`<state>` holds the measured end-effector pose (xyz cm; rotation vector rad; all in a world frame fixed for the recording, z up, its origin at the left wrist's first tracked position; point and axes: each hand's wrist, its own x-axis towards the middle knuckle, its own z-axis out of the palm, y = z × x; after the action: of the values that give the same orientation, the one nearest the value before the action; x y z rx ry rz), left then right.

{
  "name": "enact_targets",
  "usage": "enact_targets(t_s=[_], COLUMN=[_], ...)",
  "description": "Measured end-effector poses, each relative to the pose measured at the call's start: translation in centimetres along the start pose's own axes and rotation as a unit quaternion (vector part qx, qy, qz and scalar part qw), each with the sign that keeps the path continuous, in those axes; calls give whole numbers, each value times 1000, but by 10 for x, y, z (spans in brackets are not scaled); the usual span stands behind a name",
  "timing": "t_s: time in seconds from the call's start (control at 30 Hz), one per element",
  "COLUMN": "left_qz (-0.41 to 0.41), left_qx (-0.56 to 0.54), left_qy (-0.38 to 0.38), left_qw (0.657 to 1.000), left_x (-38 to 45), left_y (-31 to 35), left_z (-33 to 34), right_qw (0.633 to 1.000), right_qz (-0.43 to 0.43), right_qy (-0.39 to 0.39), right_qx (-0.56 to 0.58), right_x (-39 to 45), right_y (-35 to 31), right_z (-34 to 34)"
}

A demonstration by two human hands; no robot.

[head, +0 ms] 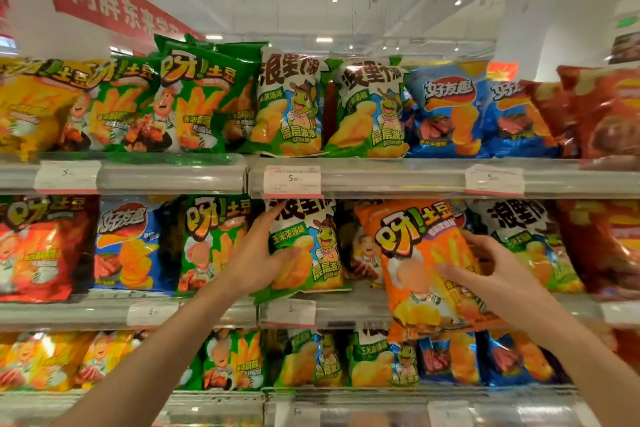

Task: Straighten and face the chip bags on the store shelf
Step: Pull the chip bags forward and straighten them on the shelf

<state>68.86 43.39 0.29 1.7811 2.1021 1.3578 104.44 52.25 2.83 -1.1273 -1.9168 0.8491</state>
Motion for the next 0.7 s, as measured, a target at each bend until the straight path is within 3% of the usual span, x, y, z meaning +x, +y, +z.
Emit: enact_targets(t_s=[0.23,0.37,0.53,0.7], left_qz=[-37,-89,-46,-2], left_qx=[-18,53,105,60], left_qy=[-63,-97,-33,16], left_qw=[997,990,993,998], left_x=[28,27,10,-14], left_y=[-2,-5,-1,12], left_z=[20,31,39,40], right_qw=[1000,1000,999,998], right_qz=[9,12,9,-8], right_qy=[0,0,7,13], right_qx=[-17,1,38,61], right_x=[-2,3,6,4], right_y=[18,27,31,34], right_z=[1,7,16,28])
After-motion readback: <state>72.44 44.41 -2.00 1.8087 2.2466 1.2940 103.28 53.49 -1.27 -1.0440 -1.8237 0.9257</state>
